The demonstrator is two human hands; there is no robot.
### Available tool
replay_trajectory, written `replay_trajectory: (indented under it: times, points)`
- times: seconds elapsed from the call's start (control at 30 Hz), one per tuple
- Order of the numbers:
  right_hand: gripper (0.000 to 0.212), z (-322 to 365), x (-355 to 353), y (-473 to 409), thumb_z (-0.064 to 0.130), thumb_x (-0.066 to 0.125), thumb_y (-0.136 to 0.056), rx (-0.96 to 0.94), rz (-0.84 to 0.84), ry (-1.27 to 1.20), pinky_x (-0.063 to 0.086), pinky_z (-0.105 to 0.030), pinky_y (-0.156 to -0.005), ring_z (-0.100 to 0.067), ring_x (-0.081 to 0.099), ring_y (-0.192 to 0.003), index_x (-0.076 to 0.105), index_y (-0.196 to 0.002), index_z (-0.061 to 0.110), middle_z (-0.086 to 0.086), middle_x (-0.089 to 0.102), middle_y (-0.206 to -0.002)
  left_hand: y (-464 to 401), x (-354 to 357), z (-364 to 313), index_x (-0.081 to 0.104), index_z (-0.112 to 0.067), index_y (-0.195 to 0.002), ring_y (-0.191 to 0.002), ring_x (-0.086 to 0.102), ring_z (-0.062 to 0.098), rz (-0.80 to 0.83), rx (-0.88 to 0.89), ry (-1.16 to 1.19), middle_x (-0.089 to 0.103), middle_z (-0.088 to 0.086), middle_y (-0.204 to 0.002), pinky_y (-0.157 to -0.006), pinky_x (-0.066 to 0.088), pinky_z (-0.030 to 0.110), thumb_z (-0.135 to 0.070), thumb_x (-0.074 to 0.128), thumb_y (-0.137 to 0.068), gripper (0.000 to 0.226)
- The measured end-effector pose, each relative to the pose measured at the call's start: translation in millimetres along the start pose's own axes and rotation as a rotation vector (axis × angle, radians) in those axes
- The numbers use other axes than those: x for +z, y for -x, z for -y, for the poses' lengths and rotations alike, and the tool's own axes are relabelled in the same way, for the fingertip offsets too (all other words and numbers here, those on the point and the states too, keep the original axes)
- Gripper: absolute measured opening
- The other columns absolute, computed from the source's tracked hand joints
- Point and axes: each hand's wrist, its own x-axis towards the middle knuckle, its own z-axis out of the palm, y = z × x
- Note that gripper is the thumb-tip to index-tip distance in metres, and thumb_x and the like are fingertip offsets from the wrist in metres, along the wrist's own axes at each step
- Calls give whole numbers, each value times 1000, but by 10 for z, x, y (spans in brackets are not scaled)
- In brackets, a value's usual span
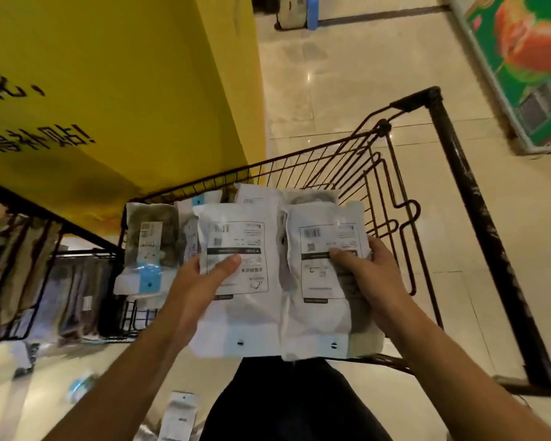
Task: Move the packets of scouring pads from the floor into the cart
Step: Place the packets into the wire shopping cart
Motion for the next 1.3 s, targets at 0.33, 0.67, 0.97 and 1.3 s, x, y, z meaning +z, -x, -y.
replay_trajectory:
  times: [0.33, 0.67, 0.97, 1.3]
  points:
    - [41, 97, 301, -1210, 20, 79, -91, -18, -97, 110, 59, -19, -64, -10, 75, -89, 54, -123, 22, 4, 74, -106, -1334, 425, -405, 73, -27, -104, -92, 75, 13, 85, 18, -175, 78, -8, -99, -70, 57, 26, -31, 80, -91, 15]
    - [34, -228, 443, -1634, 24, 79, -92, 67, -96, 152, 61, -41, -97, -18, 71, -108, 50, -98, 39, 10, 69, -108, -1861, 462, -122, 69, -26, -112, -86, 72, 7, 70, -59, -172, 76, -9, -98, -55, 56, 16, -27, 81, -90, 25]
    - [59, -172, 555, -1392, 33, 81, -89, -51, -250, 280, 55, -24, -82, -14, 66, -106, 47, -136, 25, 12, 62, -112, -1930, 453, -63, 71, -23, -117, -101, 76, 19, 83, -40, -148, 79, -5, -108, -84, 62, 34, -33, 88, -83, 38]
    - [56, -173, 468, -399, 32, 76, -95, -141, -170, 337, 47, -5, -66, 4, 63, -98, 54, -145, 22, 11, 60, -128, -1189, -148, -255, 43, -21, -151, -122, 56, 20, 93, 131, -377, 57, 1, -137, -96, 48, 37, -49, 81, -84, 81]
